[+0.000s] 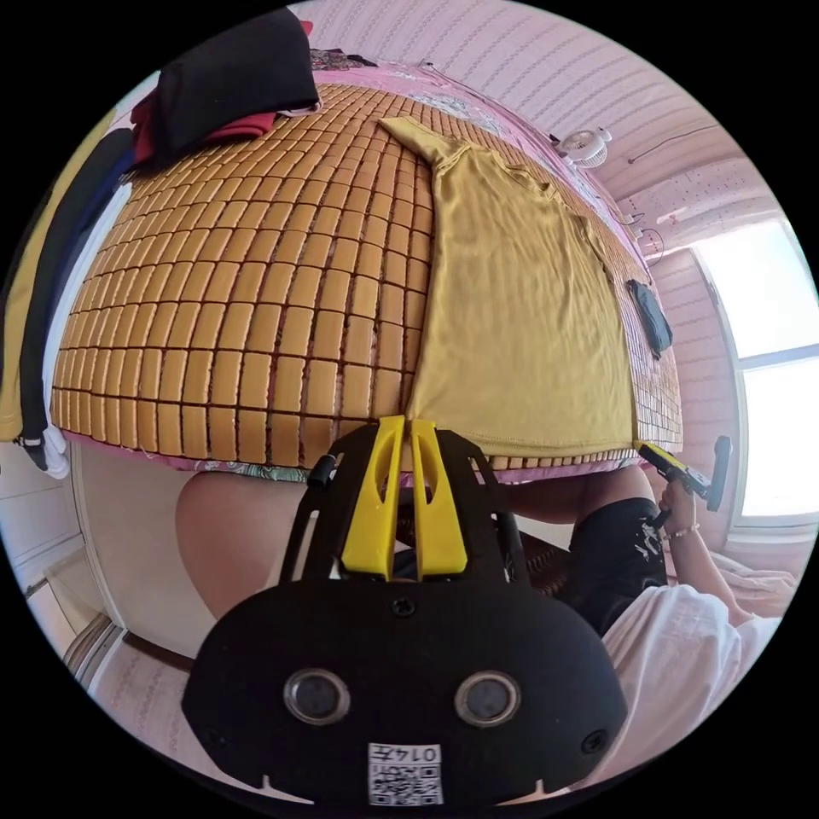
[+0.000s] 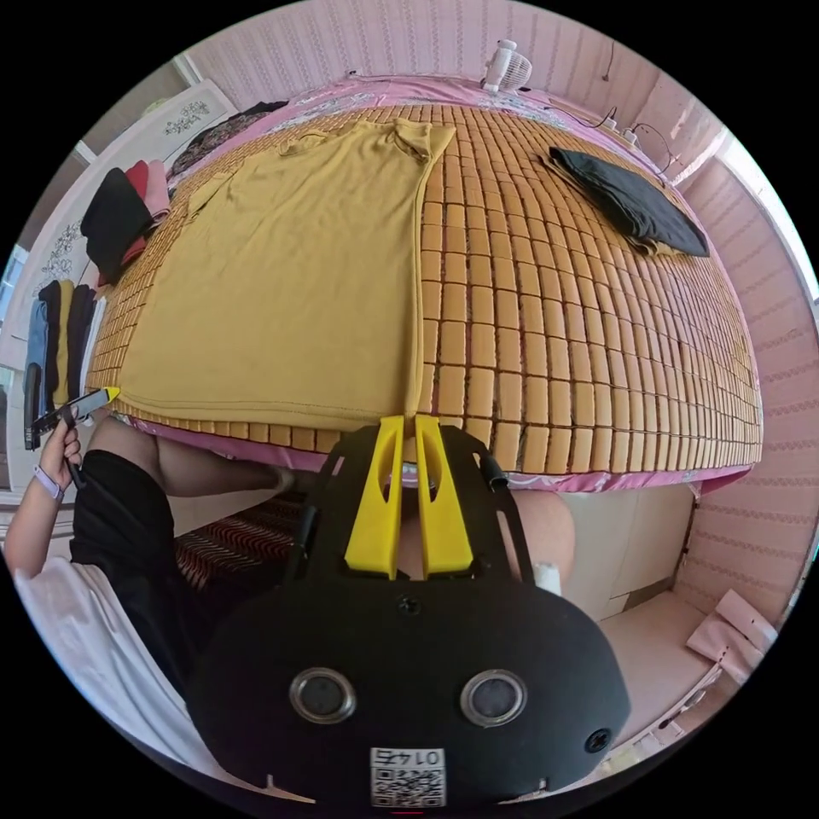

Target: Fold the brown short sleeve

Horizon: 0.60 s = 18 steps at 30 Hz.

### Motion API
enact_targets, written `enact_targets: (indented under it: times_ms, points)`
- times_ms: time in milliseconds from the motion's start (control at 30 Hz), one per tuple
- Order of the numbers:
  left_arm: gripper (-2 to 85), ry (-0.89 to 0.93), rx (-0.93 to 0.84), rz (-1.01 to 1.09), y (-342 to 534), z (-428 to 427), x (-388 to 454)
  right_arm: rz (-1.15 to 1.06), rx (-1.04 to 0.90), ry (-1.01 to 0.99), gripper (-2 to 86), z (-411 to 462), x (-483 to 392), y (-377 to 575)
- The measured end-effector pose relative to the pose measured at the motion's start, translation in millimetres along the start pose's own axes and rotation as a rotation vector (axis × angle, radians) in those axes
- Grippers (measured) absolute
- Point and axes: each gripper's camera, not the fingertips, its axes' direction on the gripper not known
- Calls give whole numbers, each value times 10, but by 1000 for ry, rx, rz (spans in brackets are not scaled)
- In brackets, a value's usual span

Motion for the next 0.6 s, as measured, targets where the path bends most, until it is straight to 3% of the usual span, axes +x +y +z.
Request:
enact_targets:
  times_ms: [367, 600]
  points:
    - [-10, -22, -4, -24, 47, 95, 25, -162, -21, 270, 4, -74, -912, -27]
    - [-10, -42, -27, -56, 145, 194, 53, -142, -26, 248, 7, -194, -1020, 80]
